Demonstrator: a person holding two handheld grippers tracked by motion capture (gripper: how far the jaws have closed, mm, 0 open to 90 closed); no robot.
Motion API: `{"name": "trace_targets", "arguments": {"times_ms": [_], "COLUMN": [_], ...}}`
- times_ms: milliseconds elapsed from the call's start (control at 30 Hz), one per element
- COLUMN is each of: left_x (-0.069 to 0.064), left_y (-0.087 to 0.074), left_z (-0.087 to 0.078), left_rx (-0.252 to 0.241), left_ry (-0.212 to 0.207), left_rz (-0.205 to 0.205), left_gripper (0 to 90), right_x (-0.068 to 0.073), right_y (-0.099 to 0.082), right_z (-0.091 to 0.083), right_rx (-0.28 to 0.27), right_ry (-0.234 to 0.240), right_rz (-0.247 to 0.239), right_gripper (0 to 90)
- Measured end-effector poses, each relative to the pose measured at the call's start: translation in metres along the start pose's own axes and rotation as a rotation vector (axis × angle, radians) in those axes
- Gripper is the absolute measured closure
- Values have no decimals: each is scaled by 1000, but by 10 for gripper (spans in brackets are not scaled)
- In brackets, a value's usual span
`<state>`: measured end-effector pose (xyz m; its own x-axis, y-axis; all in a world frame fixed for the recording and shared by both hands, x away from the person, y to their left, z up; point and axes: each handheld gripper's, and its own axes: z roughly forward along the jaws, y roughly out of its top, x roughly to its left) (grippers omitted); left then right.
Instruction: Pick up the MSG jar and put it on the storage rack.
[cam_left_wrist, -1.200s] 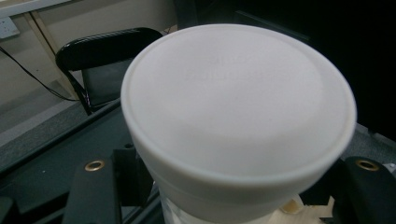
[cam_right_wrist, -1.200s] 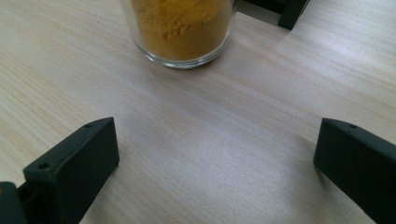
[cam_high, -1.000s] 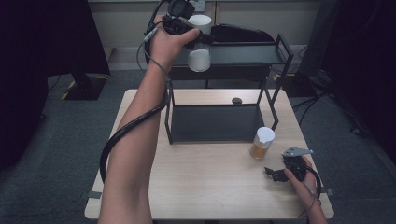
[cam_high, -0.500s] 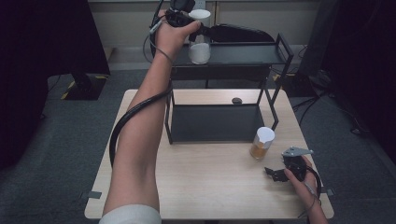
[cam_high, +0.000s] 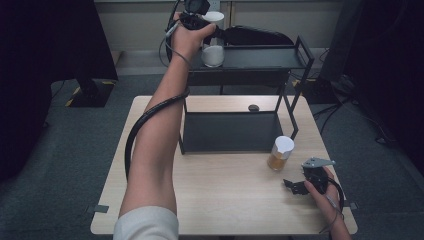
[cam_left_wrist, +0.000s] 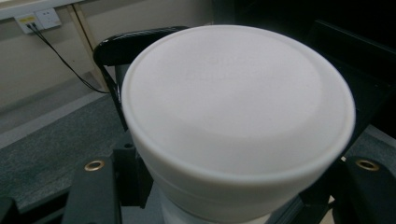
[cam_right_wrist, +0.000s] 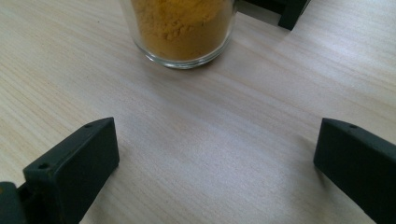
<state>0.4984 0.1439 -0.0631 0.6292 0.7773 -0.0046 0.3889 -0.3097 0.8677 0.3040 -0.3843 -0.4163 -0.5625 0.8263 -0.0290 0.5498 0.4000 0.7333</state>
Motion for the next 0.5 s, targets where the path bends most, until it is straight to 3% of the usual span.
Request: {"name": "trace_targets", "arguments": {"times_ms": [267,333,367,433,467,500], "left_x": [-4,-3,-4,-6,-5,-5], "left_y": [-5,-7,-7,-7,-8,-11], "left_z": [1,2,2,2,3,1], "left_rx": [-15,-19,-11,-3,1,-10], "left_ry": [14,11,17,32,25,32], "left_rz": [6,-19,-10,-4,-25,-42], "left_gripper": [335,243,256,164,164,100], "right_x": [0,0,0,0,0,0], "right_y": [0,0,0,0,0,0], "right_z": [0,0,0,0,0,0], "right_rx": [0,0,0,0,0,0], "right_ry": [0,0,0,0,0,0], "right_rz": [0,0,0,0,0,0], "right_gripper": [0,0,0,0,0,0]}}
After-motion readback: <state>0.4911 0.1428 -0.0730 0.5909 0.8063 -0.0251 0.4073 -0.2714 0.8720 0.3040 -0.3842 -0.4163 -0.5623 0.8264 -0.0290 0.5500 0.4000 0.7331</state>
